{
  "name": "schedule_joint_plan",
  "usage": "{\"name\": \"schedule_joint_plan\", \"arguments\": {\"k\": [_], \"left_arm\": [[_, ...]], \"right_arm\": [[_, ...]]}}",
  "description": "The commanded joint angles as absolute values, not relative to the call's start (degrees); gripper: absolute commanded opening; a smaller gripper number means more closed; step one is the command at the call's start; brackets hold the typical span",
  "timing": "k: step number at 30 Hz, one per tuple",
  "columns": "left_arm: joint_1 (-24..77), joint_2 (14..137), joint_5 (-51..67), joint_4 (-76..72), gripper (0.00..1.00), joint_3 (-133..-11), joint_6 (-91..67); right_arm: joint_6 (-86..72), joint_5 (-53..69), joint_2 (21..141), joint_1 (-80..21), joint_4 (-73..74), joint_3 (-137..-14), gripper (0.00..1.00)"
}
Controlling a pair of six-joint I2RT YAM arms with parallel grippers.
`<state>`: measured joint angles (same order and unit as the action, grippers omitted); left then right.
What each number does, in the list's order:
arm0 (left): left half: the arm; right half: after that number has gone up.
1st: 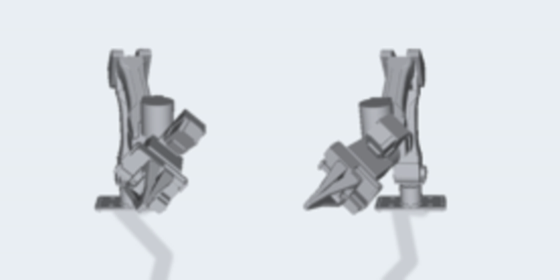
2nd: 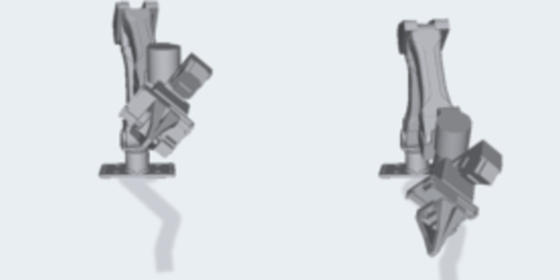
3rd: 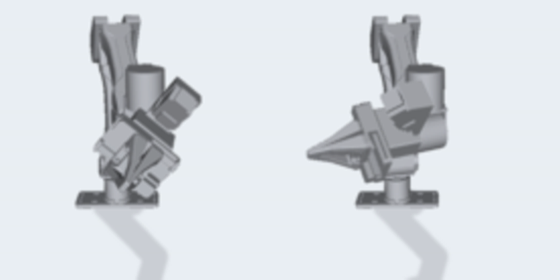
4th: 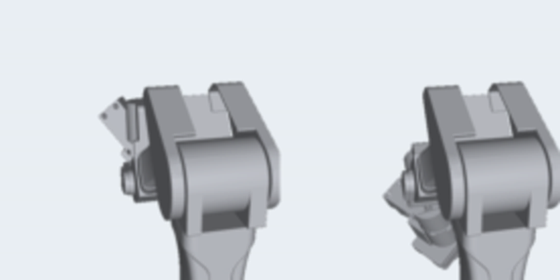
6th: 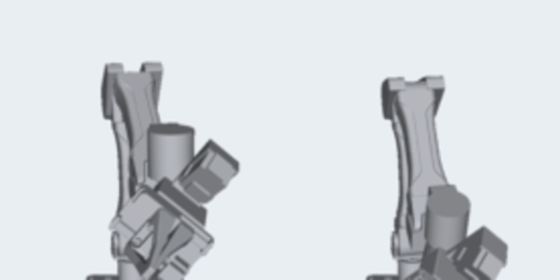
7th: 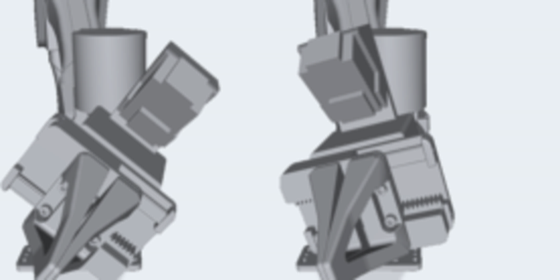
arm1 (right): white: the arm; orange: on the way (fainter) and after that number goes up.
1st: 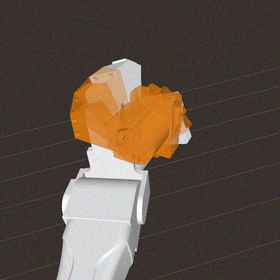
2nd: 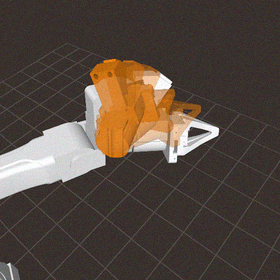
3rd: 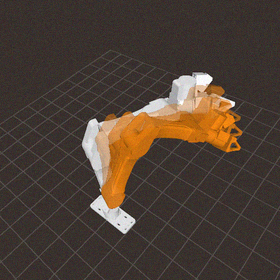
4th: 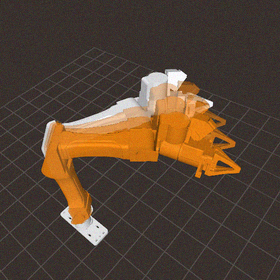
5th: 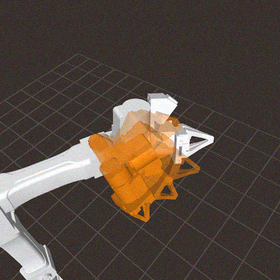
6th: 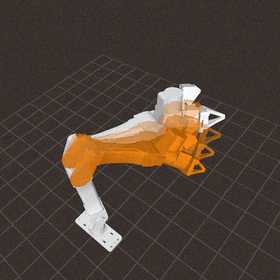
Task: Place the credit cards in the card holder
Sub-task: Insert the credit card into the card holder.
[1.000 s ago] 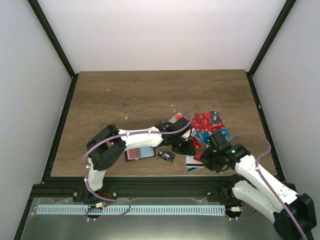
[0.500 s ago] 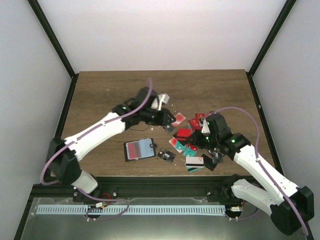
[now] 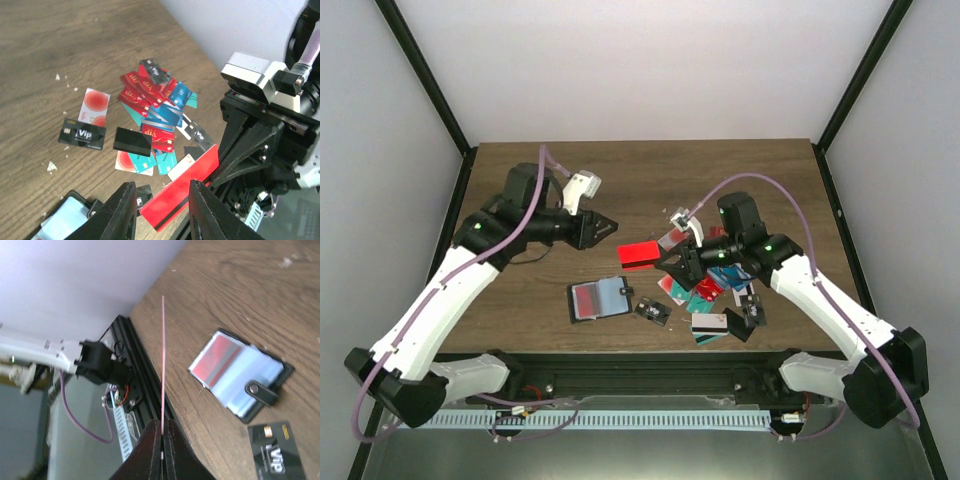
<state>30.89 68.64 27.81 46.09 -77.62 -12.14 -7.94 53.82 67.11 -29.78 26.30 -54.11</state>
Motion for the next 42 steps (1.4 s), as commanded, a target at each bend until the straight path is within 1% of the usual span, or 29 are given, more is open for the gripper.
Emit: {"name": "schedule_joint_plan", "arguments": {"k": [1, 6, 10, 13, 20, 32, 42], "left_arm": [[30.94, 65.03, 32.60, 49.58, 0.31, -77.42, -1.80], [31.21, 62.21, 36.17, 53.62, 0.31, -76.18, 6.20], [32.79, 61.51, 39.01, 55.12, 0.29, -76.30, 10.19], [35.28, 61.41, 38.59, 56.26, 0.27, -75.95, 12.75], [39.29, 64.11, 37.21, 60.32, 0.27, -75.64, 17.82], [40.49, 66.28, 36.15, 67.11, 0.22, -75.10, 22.75], [41.66, 66.68, 31.41, 62.45, 0.21, -72.56, 21.50]], "right_arm": [[10.51, 60.24, 64.81, -31.99, 26.25, -56.32, 0.01], [23.87, 63.15, 65.15, -32.97, 30.60, -56.79, 0.01], [28.82, 60.59, 68.39, -34.41, 37.35, -60.05, 0.01], [31.88, 58.26, 69.55, -36.56, 40.47, -61.74, 0.01], [31.71, 55.08, 72.94, -39.62, 42.71, -64.10, 0.01], [30.64, 51.40, 75.04, -41.29, 42.72, -65.01, 0.01], [30.70, 51.15, 74.06, -41.48, 42.71, -64.88, 0.01]]}}
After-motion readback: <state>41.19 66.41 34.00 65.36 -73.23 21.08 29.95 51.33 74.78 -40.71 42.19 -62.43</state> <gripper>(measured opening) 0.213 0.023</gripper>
